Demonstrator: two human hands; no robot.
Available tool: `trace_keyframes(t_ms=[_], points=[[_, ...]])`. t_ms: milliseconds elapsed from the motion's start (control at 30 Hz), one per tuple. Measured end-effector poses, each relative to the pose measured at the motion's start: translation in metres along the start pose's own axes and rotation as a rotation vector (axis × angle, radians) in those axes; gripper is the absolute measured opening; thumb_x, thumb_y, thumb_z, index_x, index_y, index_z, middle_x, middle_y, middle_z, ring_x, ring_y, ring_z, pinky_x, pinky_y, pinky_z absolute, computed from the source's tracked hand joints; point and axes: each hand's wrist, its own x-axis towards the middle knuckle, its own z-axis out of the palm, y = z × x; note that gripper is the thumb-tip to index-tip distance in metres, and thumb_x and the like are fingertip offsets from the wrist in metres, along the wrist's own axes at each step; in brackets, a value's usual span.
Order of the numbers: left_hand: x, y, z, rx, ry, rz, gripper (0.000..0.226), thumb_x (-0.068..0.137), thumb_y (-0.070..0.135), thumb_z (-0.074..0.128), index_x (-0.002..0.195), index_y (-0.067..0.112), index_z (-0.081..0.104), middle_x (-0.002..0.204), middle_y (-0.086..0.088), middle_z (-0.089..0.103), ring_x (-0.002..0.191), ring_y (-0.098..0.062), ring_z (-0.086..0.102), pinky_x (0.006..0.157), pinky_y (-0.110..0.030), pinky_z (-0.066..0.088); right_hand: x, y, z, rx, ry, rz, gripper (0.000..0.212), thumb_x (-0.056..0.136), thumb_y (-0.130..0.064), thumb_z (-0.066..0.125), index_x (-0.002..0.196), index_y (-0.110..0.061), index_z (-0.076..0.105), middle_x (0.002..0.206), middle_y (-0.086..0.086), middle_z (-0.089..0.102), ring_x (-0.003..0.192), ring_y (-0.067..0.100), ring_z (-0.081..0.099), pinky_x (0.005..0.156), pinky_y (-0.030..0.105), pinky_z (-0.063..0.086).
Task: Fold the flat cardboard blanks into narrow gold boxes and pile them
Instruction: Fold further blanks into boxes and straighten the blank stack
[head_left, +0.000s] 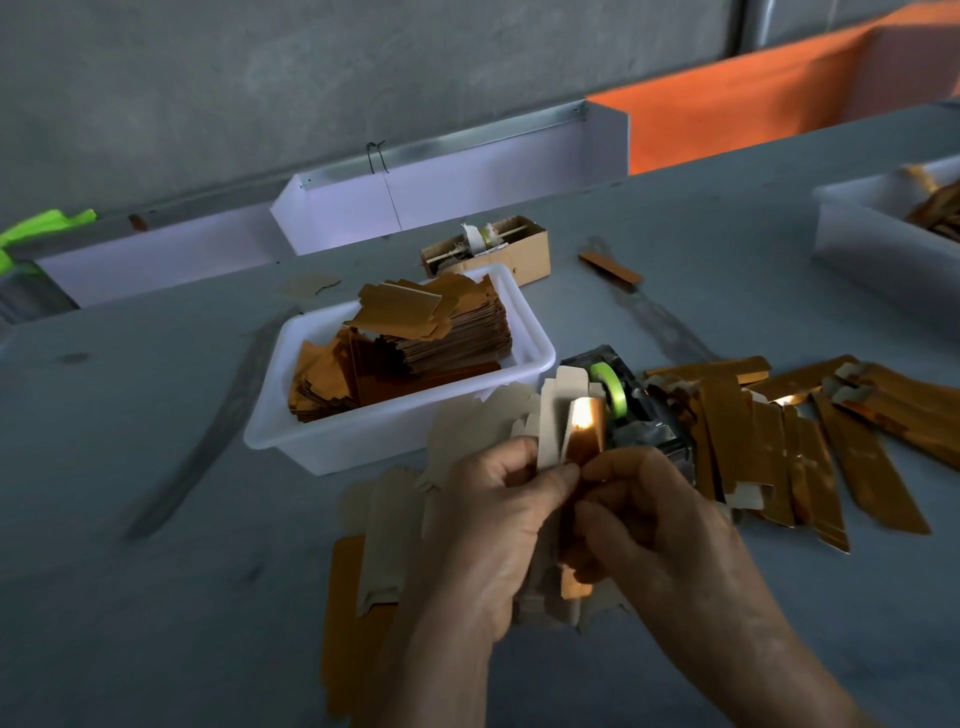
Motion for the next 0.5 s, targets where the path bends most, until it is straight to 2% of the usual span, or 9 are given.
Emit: trace_keyframes(t_ms=[67,133,200,267,400,500], points=[[0.000,-0.002,-0.001,0.015,0.001,-0.006,0.014,0.087,0.013,0.065,0.095,0.019,0.075,0.090,-0.005,0.075,0.090,-0.024,0.071,0.088,-0.050,0.054,0.002,0.003,-0.002,0.005,0.100,0.043,0.021,0.078,-0.028,0.068,0.088,-0.036,0.051,0.076,-0.007,0.067,0.069,-0.001,0.064,0.054,0.019,0.051],[-0.001,-0.002,-0.001,0.049,-0.033,-0.022,0.016,0.086,0.014,0.064,0.097,0.019,0.074,0.092,-0.002,0.075,0.092,-0.021,0.071,0.092,-0.048,0.052,0.004,0.006,-0.006,0.011,0.179,0.086,0.025,0.069,-0.044,0.067,0.086,-0.037,0.050,0.074,-0.006,0.063,0.073,-0.003,0.061,0.057,0.015,0.045],[-0.003,-0.002,-0.001,0.076,-0.075,-0.037,0.018,0.086,0.014,0.065,0.101,0.019,0.073,0.096,-0.001,0.075,0.095,-0.019,0.070,0.095,-0.045,0.051,0.007,0.006,-0.010,0.164,0.104,0.176,0.036,0.059,-0.052,0.062,0.088,-0.031,0.060,0.077,-0.002,0.066,0.075,0.006,0.064,0.067,0.023,0.049],[-0.003,-0.003,0.000,0.094,-0.079,-0.038,0.019,0.085,0.013,0.067,0.102,0.021,0.073,0.096,-0.001,0.075,0.097,-0.019,0.070,0.095,-0.045,0.051,0.009,0.004,-0.011,0.363,-0.007,0.256,0.035,0.061,-0.045,0.064,0.088,-0.023,0.069,0.077,0.002,0.070,0.076,0.014,0.068,0.073,0.030,0.052],[-0.003,-0.004,-0.001,0.123,-0.032,-0.007,0.018,0.082,0.013,0.071,0.097,0.021,0.069,0.092,-0.001,0.074,0.093,-0.020,0.070,0.091,-0.046,0.053,0.013,0.006,-0.013,0.512,-0.040,0.271,0.027,0.066,-0.030,0.064,0.087,-0.014,0.070,0.073,0.001,0.071,0.068,0.013,0.069,0.061,0.021,0.053],[-0.002,-0.003,-0.004,0.168,-0.023,0.007,0.019,0.079,0.012,0.074,0.095,0.021,0.067,0.089,0.001,0.074,0.088,-0.016,0.070,0.086,-0.043,0.056,0.014,0.005,-0.017,0.577,-0.118,0.281,0.024,0.074,-0.029,0.061,0.088,-0.012,0.071,0.080,0.004,0.072,0.074,0.015,0.070,0.065,0.026,0.055]])
